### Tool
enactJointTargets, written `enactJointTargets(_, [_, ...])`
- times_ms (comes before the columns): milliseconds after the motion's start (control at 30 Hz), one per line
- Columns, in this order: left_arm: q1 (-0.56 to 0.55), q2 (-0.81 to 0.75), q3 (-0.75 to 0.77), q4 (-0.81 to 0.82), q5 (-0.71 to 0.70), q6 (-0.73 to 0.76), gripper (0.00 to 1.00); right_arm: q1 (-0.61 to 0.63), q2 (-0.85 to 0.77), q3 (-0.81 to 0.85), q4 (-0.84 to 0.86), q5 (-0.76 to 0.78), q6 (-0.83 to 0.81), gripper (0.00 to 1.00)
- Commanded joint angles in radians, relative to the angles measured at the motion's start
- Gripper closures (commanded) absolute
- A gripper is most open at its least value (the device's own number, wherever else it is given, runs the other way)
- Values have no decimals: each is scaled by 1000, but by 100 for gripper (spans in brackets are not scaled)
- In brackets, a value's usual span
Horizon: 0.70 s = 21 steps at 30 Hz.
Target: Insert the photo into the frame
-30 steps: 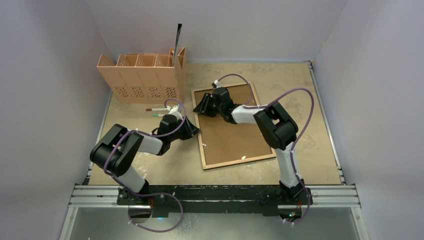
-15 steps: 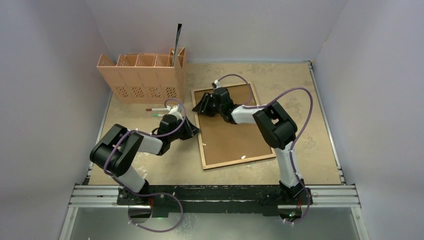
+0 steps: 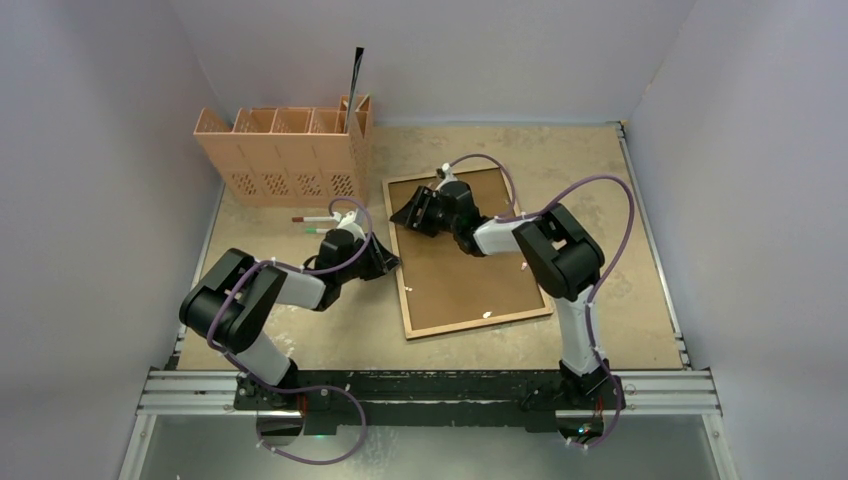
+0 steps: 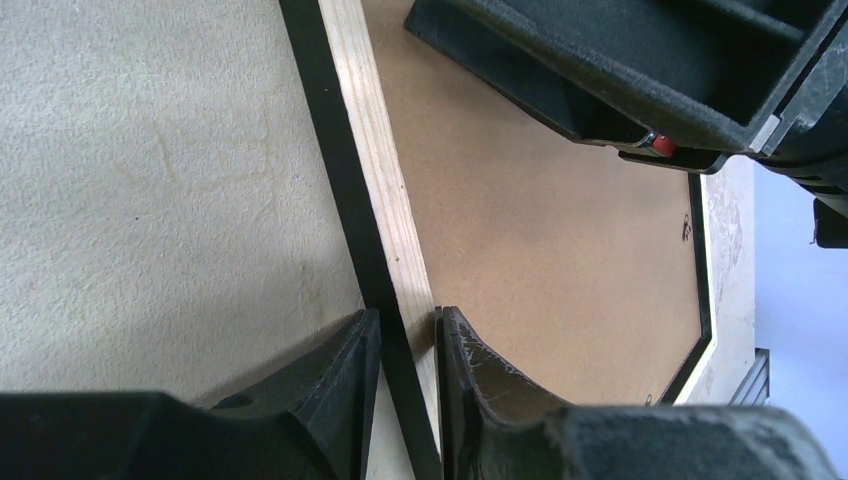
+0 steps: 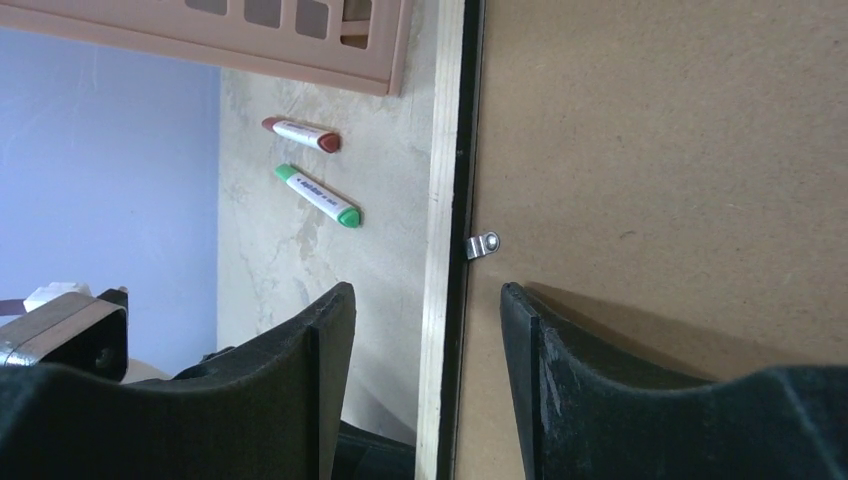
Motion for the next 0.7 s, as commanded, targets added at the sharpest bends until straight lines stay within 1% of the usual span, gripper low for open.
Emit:
enactJointTargets(0, [-9, 18, -14, -147, -51, 22, 72, -3, -4, 15, 20, 6, 25, 42])
enactJointTargets(267, [-9, 16, -11, -150, -52, 22, 71, -2, 49, 40, 40, -4, 64, 43])
enactJointTargets(667, [-9, 21, -14, -147, -51, 22, 71, 10, 91, 71, 48, -2, 68, 44])
